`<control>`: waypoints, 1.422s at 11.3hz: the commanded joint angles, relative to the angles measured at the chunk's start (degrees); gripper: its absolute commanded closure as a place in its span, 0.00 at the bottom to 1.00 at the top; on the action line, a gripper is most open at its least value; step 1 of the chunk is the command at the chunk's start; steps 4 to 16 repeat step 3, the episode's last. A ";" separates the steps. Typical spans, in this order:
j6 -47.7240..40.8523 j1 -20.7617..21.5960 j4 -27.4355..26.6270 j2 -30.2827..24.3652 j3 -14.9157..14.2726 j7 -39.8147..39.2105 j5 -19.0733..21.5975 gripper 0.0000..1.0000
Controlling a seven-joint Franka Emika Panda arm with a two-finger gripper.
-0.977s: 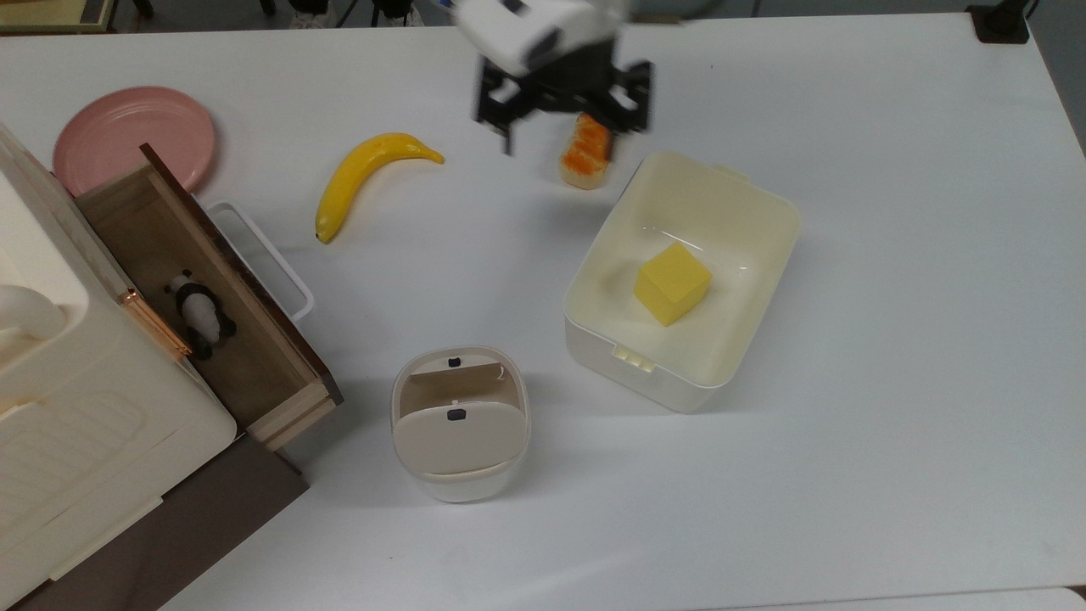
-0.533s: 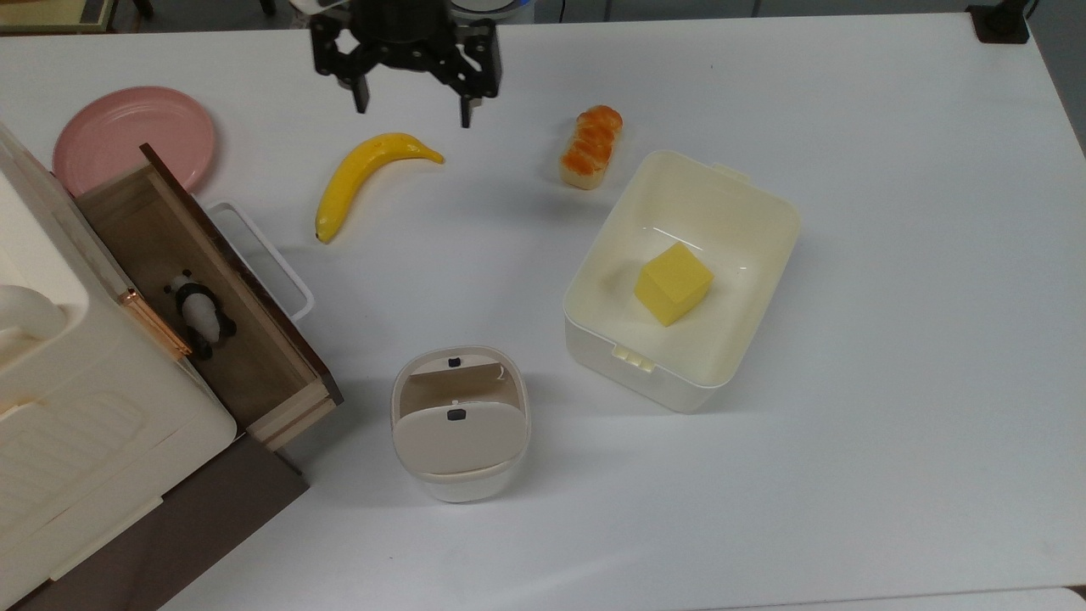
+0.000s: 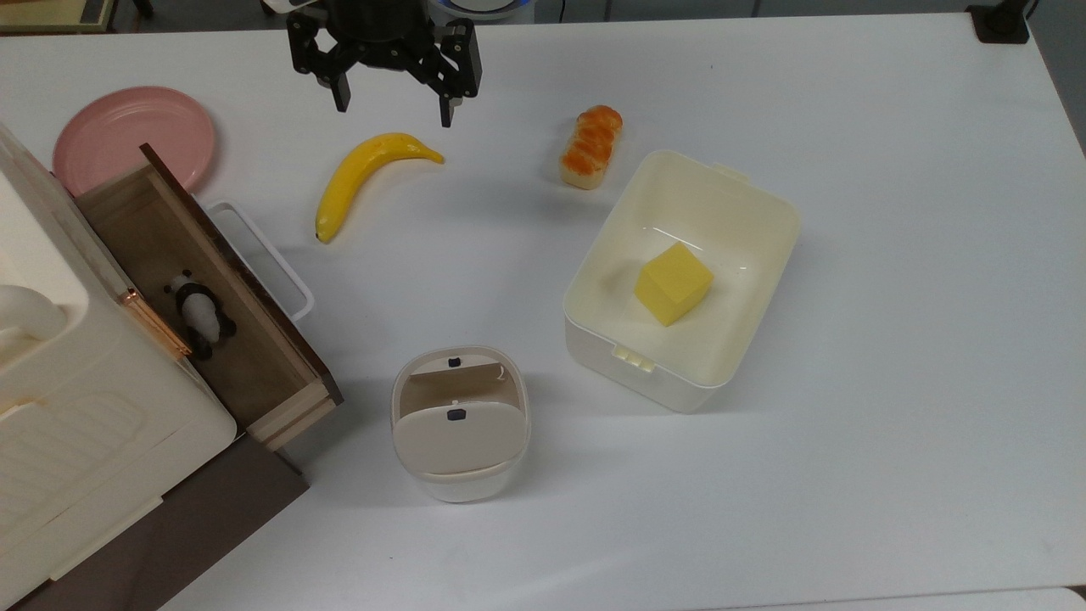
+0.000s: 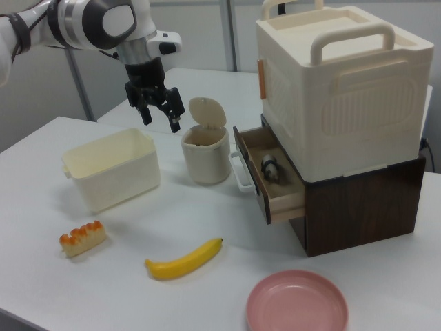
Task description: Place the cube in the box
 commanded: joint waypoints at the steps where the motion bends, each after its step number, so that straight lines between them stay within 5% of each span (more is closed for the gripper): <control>1: 0.30 0.11 -1.04 -1.02 -0.23 -0.55 0.32 0.00; 16: 0.39 0.11 -1.04 -1.02 -0.23 -0.55 0.41 0.00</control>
